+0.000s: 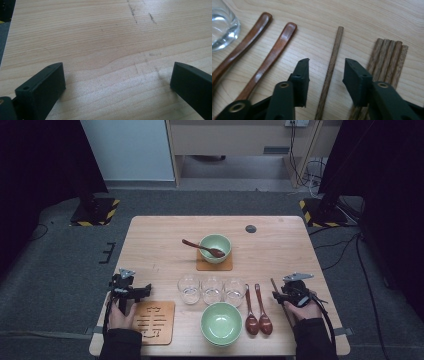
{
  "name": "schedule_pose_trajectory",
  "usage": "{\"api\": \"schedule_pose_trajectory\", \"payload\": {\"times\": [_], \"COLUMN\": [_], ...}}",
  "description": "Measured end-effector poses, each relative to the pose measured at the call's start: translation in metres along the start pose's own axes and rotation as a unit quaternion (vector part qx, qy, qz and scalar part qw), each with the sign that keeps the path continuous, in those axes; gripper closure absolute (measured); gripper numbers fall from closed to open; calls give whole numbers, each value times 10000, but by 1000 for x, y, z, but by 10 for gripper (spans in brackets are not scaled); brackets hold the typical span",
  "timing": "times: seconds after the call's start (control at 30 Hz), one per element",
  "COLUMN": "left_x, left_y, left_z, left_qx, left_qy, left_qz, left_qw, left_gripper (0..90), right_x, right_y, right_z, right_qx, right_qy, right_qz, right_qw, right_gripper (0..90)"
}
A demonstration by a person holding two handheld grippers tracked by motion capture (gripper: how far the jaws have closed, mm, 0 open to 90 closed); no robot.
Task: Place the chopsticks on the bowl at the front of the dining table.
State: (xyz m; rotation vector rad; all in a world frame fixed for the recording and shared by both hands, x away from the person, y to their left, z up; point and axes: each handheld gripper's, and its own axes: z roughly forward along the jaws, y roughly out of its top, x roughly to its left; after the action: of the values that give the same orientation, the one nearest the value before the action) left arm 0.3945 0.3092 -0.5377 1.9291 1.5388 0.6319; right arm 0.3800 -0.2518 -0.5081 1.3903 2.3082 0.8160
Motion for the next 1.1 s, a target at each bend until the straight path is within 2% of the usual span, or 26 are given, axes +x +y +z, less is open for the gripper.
{"api": "schedule_pose_trajectory", "payload": {"times": [0.27,0.77,1.1], "left_x": [0,0,0], "left_y": [0,0,0], "left_z": [0,0,0], "left_qx": [0,0,1], "left_qy": [0,0,0], "left_qz": [1,1,0], "left_qw": [10000,10000,10000], "left_gripper": [0,0,0], "right_x": [1,4,9], "right_y": [-2,-3,-1], "right_z": [-2,3,5], "right_qx": [212,357,305], "right_qy": [67,-12,-82], "right_qz": [-45,-135,-215], "right_qw": [9997,9993,9993], "right_gripper": [715,819,829]}}
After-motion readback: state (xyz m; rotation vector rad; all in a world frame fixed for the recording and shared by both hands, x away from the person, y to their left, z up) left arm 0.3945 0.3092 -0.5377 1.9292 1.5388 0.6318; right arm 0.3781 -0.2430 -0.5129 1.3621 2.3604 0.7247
